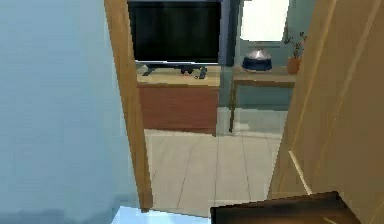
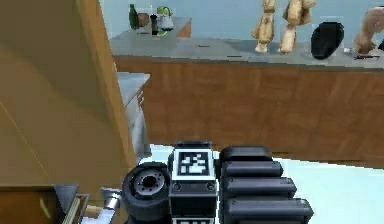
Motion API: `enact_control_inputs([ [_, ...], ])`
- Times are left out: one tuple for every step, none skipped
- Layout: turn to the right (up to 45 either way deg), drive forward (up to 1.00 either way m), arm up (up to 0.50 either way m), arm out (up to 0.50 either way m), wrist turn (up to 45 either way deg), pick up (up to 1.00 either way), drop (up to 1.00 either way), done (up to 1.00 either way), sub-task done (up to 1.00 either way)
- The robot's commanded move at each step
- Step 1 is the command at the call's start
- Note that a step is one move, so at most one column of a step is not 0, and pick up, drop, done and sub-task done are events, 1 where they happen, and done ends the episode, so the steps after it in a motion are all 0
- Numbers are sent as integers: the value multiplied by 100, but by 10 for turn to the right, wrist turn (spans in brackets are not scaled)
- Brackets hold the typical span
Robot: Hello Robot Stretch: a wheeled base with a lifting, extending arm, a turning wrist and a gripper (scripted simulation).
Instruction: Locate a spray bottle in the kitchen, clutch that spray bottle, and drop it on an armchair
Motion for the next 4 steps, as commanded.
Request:
enact_control_inputs([
  [0, 100, 0, 0, 0, 0, 0, 0, 0],
  [30, 0, 0, 0, 0, 0, 0, 0, 0],
  [0, 20, 0, 0, 0, 0, 0, 0, 0],
  [-450, 0, 0, 0, 0, 0, 0, 0, 0],
])
